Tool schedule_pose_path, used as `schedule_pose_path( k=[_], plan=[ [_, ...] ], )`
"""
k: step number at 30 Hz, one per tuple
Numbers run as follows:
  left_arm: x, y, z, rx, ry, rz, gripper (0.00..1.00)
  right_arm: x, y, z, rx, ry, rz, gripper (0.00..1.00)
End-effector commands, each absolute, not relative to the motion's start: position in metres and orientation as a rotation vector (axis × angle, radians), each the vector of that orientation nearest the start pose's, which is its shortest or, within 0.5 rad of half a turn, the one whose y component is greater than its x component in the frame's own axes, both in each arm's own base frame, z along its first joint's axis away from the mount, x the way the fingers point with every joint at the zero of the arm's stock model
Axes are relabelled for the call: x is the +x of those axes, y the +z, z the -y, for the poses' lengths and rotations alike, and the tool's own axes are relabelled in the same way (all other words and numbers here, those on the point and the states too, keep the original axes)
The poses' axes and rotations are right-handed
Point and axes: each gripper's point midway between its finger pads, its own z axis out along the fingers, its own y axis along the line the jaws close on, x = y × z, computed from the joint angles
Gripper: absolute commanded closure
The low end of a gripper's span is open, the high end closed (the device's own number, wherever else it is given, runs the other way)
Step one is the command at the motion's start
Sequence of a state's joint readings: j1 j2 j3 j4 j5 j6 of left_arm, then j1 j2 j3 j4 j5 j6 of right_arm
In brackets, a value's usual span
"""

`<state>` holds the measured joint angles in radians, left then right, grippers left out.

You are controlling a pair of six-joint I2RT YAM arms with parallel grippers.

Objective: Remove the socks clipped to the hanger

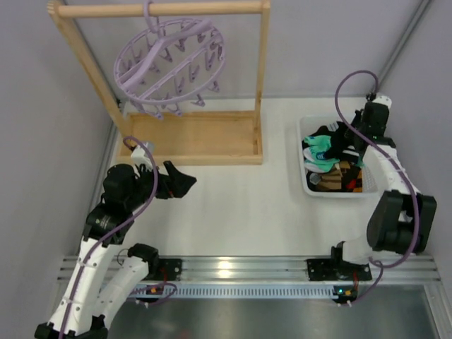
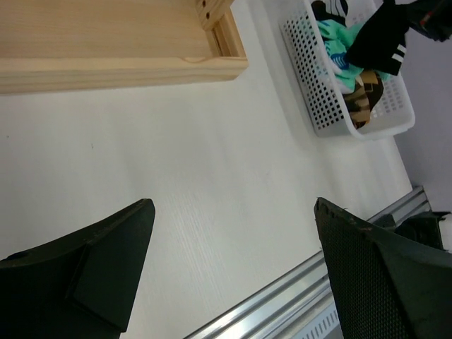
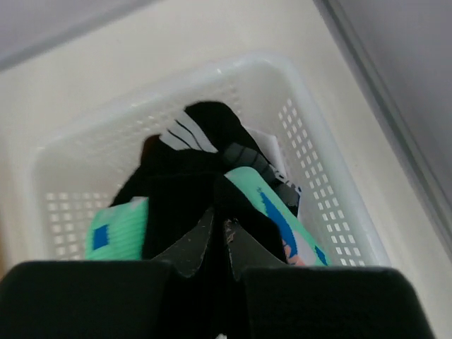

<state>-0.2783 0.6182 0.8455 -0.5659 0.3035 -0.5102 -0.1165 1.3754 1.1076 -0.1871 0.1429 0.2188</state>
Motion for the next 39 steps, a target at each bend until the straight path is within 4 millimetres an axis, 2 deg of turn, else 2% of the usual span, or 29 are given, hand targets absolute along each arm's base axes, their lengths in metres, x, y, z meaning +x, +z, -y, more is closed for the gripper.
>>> schedule_pose_path(
  k=[1,2,3,4,5,8,10,12,13,14,16,17,23,24,25,26,27,28,30,32,33,34,35,36,37,38,39],
  plan=[
    [0.192,0.264,0.135,0.121,-0.792,-2.019,0.02,0.433,0.146,0.080,0.516,-0.063,-2.143,1.00],
    [0.188,0.263,0.131,0.159,-0.761,-2.012,0.02,0.435,0.133,0.080,0.521,-0.031,-2.175,1.00],
    [0.191,0.263,0.123,0.140,-0.702,-2.000,0.02,0.436,0.108,0.080,0.527,-0.025,-2.235,1.00],
    [0.191,0.265,0.119,0.112,-0.685,-1.990,0.02,0.438,0.098,0.079,0.530,-0.019,-2.254,1.00],
    [0.188,0.271,0.117,0.105,-0.684,-1.959,0.02,0.438,0.077,0.076,0.545,-0.005,-2.297,1.00],
    [0.190,0.279,0.101,0.014,-0.614,-1.907,0.02,0.440,0.058,0.070,0.553,0.041,-2.336,1.00],
    [0.192,0.278,0.090,-0.056,-0.568,-1.885,0.02,0.441,0.063,0.069,0.552,0.044,-2.324,1.00],
    [0.192,0.279,0.086,-0.077,-0.556,-1.875,0.02,0.442,0.085,0.068,0.541,0.044,-2.275,1.00],
    [0.191,0.279,0.085,-0.082,-0.553,-1.870,0.02,0.440,0.093,0.070,0.539,0.033,-2.259,0.88],
    [0.191,0.279,0.084,-0.086,-0.548,-1.867,0.02,0.441,0.113,0.074,0.525,0.010,-2.220,0.78],
    [0.190,0.282,0.081,-0.099,-0.539,-1.852,0.02,0.436,0.129,0.077,0.517,-0.024,-2.211,0.56],
    [0.192,0.283,0.077,-0.118,-0.517,-1.845,0.02,0.437,0.148,0.079,0.501,-0.032,-2.176,0.53],
    [0.205,0.286,0.046,-0.220,-0.335,-1.802,0.02,0.428,0.197,0.072,0.474,0.002,-2.094,0.38],
    [0.208,0.284,0.035,-0.263,-0.279,-1.791,0.02,0.426,0.204,0.072,0.470,0.006,-2.083,0.31],
    [0.211,0.286,0.032,-0.293,-0.269,-1.770,0.02,0.423,0.208,0.070,0.465,0.008,-2.081,0.20],
    [0.213,0.283,0.029,-0.311,-0.256,-1.768,0.02,0.419,0.221,0.070,0.458,0.007,-2.048,0.17],
    [0.215,0.283,0.028,-0.325,-0.251,-1.762,0.02,0.416,0.228,0.069,0.453,0.006,-2.035,0.05],
    [0.218,0.285,0.029,-0.316,-0.254,-1.757,0.02,0.411,0.233,0.066,0.444,0.014,-2.032,0.01],
    [0.223,0.285,0.032,-0.295,-0.249,-1.767,0.02,0.399,0.254,0.057,0.404,0.039,-1.992,0.01],
    [0.227,0.285,0.032,-0.271,-0.230,-1.777,0.02,0.378,0.276,0.041,0.326,0.069,-1.945,0.01],
    [0.230,0.285,0.032,-0.256,-0.216,-1.783,0.02,0.369,0.282,0.034,0.298,0.072,-1.926,0.01],
    [0.234,0.280,0.030,-0.234,-0.179,-1.808,0.02,0.358,0.280,0.020,0.243,0.074,-1.926,0.01],
    [0.237,0.280,0.031,-0.219,-0.167,-1.811,0.02,0.339,0.299,0.012,0.206,0.080,-1.866,0.01],
    [0.243,0.278,0.031,-0.198,-0.145,-1.818,0.02,0.329,0.303,0.005,0.174,0.088,-1.849,0.01],
    [0.245,0.278,0.034,-0.179,-0.156,-1.821,0.02,0.318,0.298,0.003,0.161,0.059,-1.849,0.01],
    [0.248,0.276,0.038,-0.155,-0.176,-1.826,0.02,0.299,0.310,-0.008,0.121,0.080,-1.809,0.01],
    [0.250,0.275,0.039,-0.141,-0.189,-1.834,0.02,0.289,0.310,-0.010,0.103,0.077,-1.806,0.01]
  ],
)
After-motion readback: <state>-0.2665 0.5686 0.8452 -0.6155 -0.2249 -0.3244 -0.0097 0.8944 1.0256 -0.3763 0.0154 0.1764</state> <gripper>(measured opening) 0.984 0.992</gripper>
